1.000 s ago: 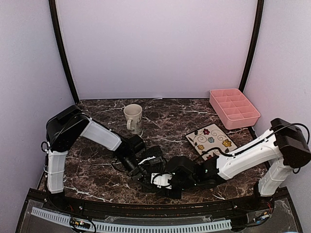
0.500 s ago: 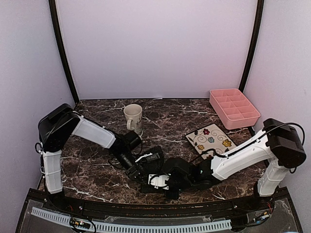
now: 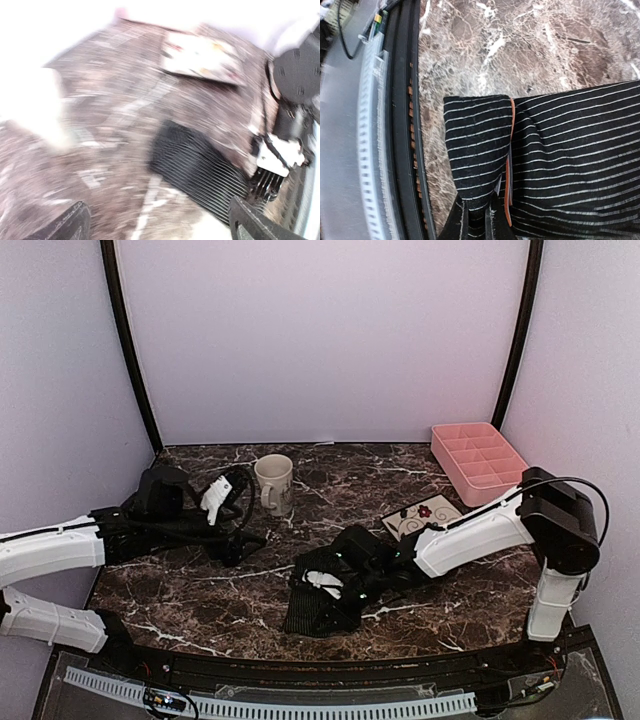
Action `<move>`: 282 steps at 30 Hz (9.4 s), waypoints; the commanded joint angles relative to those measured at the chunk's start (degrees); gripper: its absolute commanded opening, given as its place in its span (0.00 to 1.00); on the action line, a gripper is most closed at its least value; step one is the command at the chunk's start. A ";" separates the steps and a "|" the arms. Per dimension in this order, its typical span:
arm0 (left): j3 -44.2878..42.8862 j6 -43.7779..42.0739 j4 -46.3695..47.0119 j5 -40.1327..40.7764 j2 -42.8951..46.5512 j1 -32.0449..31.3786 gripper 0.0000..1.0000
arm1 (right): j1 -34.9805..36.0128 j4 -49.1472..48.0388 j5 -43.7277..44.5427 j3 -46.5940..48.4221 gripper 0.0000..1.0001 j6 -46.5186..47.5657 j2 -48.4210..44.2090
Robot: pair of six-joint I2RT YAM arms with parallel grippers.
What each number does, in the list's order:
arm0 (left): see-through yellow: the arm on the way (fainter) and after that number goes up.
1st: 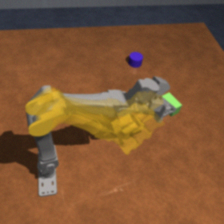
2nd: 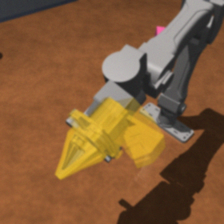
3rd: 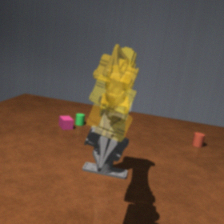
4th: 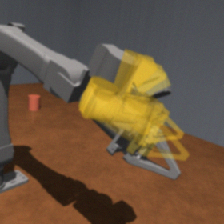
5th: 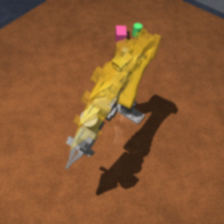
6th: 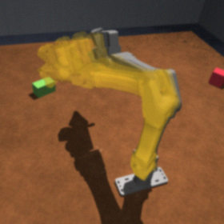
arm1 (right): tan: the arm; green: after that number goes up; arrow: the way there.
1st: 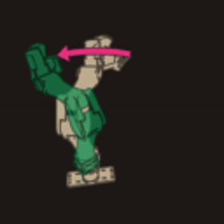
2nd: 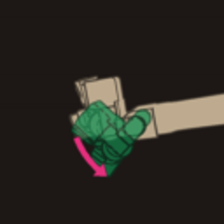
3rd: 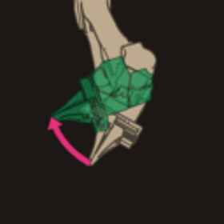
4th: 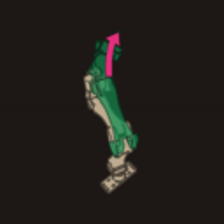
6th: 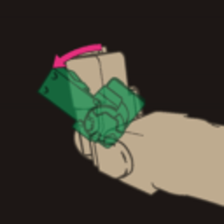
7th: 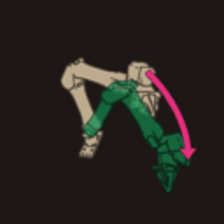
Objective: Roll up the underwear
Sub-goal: Roll the underwear at the center of the board.
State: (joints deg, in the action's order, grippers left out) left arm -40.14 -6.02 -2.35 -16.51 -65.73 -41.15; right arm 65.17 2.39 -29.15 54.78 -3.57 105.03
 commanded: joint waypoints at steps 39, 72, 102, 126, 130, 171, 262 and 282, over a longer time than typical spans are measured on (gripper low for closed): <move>2.89 -13.07 11.09 -3.20 -22.41 -22.84 0.28 | -11.10 9.81 -22.75 8.79 0.09 -8.28 15.53; -13.39 1.49 1.29 -40.78 -53.27 -5.74 0.04 | -11.62 -9.34 10.22 -21.55 0.91 9.62 -35.03; -22.67 -6.28 -6.12 -46.51 -63.84 -1.54 0.05 | 1.56 -27.50 13.94 -17.32 0.53 28.74 -4.94; 2.81 5.85 20.36 -22.54 -16.79 7.24 0.67 | -6.57 -3.29 -5.10 -8.32 0.00 4.99 -1.03; 6.33 -1.60 15.56 -14.04 -6.84 4.55 0.67 | -9.41 -2.48 -12.13 -5.98 0.00 0.78 3.33; 3.30 -14.86 11.89 -2.69 -27.11 -22.75 0.10 | -14.53 -1.95 -11.55 -3.39 0.45 0.07 2.20; -1.85 -27.50 11.80 6.01 -30.33 -20.77 0.33 | -19.78 19.52 -28.20 13.84 0.02 -7.87 17.64; -10.86 -9.48 -1.05 -40.35 -39.69 -3.90 0.10 | -15.84 -2.78 -3.07 -10.57 0.51 5.01 -15.63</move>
State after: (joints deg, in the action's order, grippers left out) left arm -48.82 -20.58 2.90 -42.28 -101.51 -47.70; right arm 45.76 5.93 -40.86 47.83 -5.65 95.24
